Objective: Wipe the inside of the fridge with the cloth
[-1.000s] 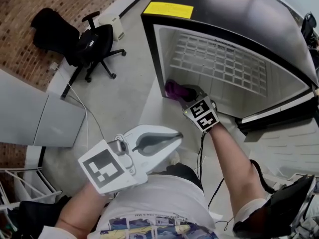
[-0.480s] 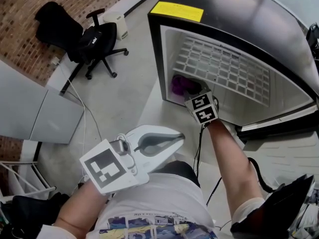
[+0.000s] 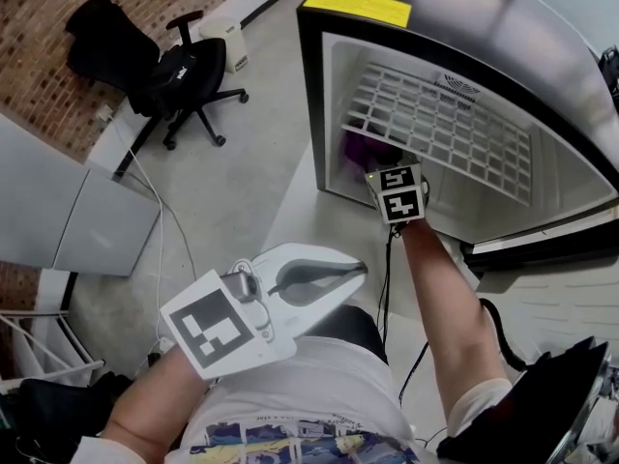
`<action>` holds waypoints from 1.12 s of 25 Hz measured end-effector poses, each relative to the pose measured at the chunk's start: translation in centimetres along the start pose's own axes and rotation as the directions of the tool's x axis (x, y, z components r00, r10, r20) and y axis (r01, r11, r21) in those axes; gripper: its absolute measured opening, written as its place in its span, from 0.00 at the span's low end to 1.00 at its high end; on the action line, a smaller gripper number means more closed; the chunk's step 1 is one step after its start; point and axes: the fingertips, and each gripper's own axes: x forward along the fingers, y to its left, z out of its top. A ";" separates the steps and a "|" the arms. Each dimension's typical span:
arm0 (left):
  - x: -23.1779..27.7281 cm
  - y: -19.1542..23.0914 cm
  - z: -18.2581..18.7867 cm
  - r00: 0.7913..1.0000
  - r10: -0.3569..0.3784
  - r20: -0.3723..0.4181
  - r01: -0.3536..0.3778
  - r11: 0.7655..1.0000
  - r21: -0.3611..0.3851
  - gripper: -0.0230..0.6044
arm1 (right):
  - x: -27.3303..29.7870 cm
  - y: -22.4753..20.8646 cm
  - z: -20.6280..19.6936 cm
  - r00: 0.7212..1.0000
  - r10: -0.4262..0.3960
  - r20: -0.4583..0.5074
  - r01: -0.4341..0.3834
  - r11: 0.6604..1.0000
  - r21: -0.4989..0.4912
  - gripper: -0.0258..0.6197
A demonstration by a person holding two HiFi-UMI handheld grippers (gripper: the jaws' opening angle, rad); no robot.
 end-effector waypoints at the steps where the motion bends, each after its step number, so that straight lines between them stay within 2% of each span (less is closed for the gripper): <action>1: 0.0 0.0 -0.2 1.000 -0.002 -0.004 0.002 1.000 -0.002 0.05 | 0.2 -0.5 -0.2 1.000 -0.023 0.000 0.023 1.000 0.008 0.12; 6: -0.2 -0.4 -0.9 1.000 -0.017 -0.026 0.017 1.000 0.004 0.05 | 1.0 -2.8 -0.2 0.993 -0.118 -0.006 0.118 0.991 0.056 0.12; 15: -1.3 -0.1 -1.4 0.999 0.009 -0.042 -0.010 1.000 -0.002 0.05 | 2.5 -4.9 0.7 0.975 -0.221 -0.007 0.220 0.971 0.091 0.12; 23: -1.7 -0.7 -1.1 0.999 0.003 -0.046 -0.003 1.000 -0.003 0.05 | 0.0 -9.0 -0.4 0.921 -0.387 -0.040 0.389 0.914 0.119 0.12; 28: -1.2 -1.5 -0.8 0.998 -0.023 -0.052 0.023 1.000 0.004 0.05 | -2.1 -11.3 -2.1 0.894 -0.441 -0.083 0.448 0.882 0.144 0.12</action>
